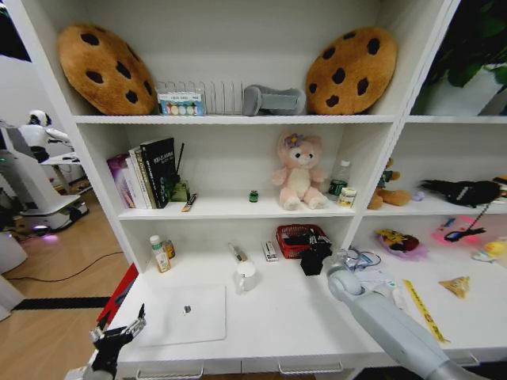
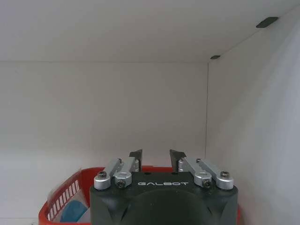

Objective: Organize the objects on the table.

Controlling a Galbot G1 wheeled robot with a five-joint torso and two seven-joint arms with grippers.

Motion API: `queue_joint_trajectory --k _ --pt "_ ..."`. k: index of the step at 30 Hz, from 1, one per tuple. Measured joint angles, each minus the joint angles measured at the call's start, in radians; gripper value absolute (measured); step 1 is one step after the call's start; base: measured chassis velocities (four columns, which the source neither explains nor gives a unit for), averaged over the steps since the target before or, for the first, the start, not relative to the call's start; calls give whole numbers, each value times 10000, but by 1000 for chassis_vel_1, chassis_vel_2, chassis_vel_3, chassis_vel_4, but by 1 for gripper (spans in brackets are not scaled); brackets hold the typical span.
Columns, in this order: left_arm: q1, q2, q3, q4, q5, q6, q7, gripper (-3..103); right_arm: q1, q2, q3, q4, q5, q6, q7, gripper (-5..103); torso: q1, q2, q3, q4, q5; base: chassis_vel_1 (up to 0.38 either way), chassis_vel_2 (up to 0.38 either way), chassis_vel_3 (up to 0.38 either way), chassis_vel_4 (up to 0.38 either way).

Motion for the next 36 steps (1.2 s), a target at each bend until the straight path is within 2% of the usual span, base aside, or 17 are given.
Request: queue_joint_trajectory --k 2,3,6,7,8,10,11,13,15,18,22,24,27,29,36 --pt "17 -18 -21 -9 -1 1 12 99 -125 0 56 71 -32 9 -6 44 0 0 0 1 0 0 0 0 0" --pt "17 -18 -21 -9 -1 1 12 99 -125 0 56 71 -32 9 -6 44 0 0 0 1 0 0 0 0 0" --pt "51 -94 -29 -47 15 -1 23 99 -305 -42 230 311 88 136 -120 60 0 0 0 3 1 0 0 0 0" --pt "51 -94 -29 -47 15 -1 23 99 -305 -42 230 311 88 136 -120 60 0 0 0 3 1 0 0 0 0" --pt "55 -110 -31 -51 22 -1 23 99 -381 -79 307 426 123 187 -175 65 0 0 1 4 0 0 0 0 0" --pt "53 -137 -36 -55 36 -2 26 99 -901 -220 799 1137 23 395 -587 77 0 0 0 3 0 0 0 0 0" --pt "53 -137 -36 -55 36 -2 26 99 -901 -220 799 1137 23 395 -587 77 0 0 0 3 0 0 0 0 0" --pt "39 -132 -40 -76 37 -2 23 99 -1642 -377 1401 2244 -116 434 -955 87 0 0 0 1 -1 0 0 0 0" --pt "33 -120 -43 -94 35 4 24 99 -2017 -434 1649 2802 -117 382 -1014 87 0 0 -1 0 -3 0 0 0 0" --pt "29 -81 -122 -169 -19 23 12 99 -3514 -507 2355 4347 -258 115 -1143 99 -1 0 -1 1 -1 0 0 0 0" --pt "53 -70 -188 -224 -61 21 9 99 -4665 -502 2743 5021 -726 98 -1309 100 -1 1 -1 -2 0 0 0 0 0" --pt "86 -64 -255 -300 -123 11 11 99 -5622 -449 3177 5398 -1362 242 -1502 100 -1 1 -2 1 1 0 0 0 0" --pt "95 -52 -285 -343 -147 6 12 99 -6044 -429 3445 5515 -1636 335 -1603 101 -2 1 -2 2 1 0 0 0 0" --pt "108 -36 -367 -451 -205 5 16 99 -6946 -301 4140 5626 -2209 620 -1774 100 -1 1 -1 3 0 0 0 0 0" --pt "222 -155 -566 -611 -147 -61 163 99 -8881 204 5660 5929 -3021 1131 -2121 98 -2 1 -1 1 1 0 0 0 0"
